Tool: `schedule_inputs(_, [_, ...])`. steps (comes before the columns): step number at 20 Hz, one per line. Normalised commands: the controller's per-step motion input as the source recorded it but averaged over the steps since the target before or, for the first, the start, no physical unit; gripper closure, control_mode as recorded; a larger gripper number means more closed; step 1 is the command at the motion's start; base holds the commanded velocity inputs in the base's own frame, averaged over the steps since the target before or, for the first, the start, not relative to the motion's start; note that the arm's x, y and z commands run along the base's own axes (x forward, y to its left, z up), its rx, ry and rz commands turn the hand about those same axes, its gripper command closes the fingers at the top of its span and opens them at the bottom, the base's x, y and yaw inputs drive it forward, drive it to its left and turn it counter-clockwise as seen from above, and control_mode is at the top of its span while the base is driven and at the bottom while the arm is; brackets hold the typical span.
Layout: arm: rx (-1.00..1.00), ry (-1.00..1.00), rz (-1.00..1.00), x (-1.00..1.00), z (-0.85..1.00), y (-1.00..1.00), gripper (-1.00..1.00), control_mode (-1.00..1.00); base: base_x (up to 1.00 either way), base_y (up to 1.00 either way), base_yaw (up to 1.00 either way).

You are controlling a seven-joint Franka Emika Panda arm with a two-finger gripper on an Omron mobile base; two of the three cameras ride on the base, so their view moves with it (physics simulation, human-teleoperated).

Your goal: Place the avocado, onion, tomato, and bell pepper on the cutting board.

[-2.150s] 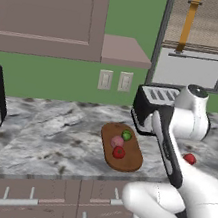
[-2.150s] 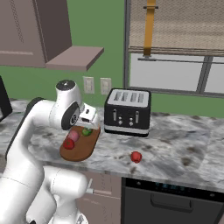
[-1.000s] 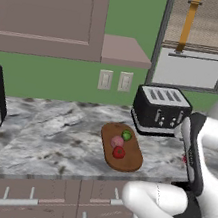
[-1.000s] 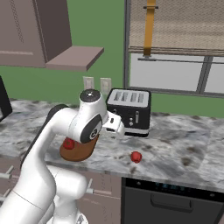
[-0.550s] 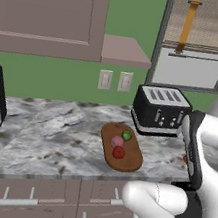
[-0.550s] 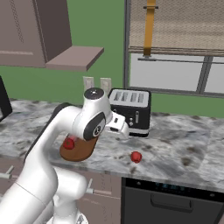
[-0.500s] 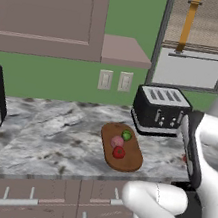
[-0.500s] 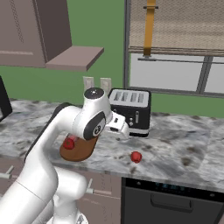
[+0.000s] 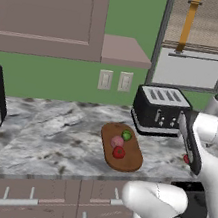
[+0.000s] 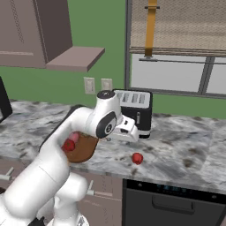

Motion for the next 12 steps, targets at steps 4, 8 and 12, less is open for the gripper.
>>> schedule_inputs(4, [0.00,0.14,0.00,0.33,-0.19,-0.41,-1.00,-1.00,0.00,0.00,0.00])
schedule_inputs(8, [0.00,0.13,0.01,0.35,-0.17,-0.20,-1.00,-1.00,0.00,0.00,0.00])
schedule_inputs(12, [0.00,0.13,0.01,0.32,-0.26,-0.01,-1.00,-1.00,0.00,0.00,0.00])
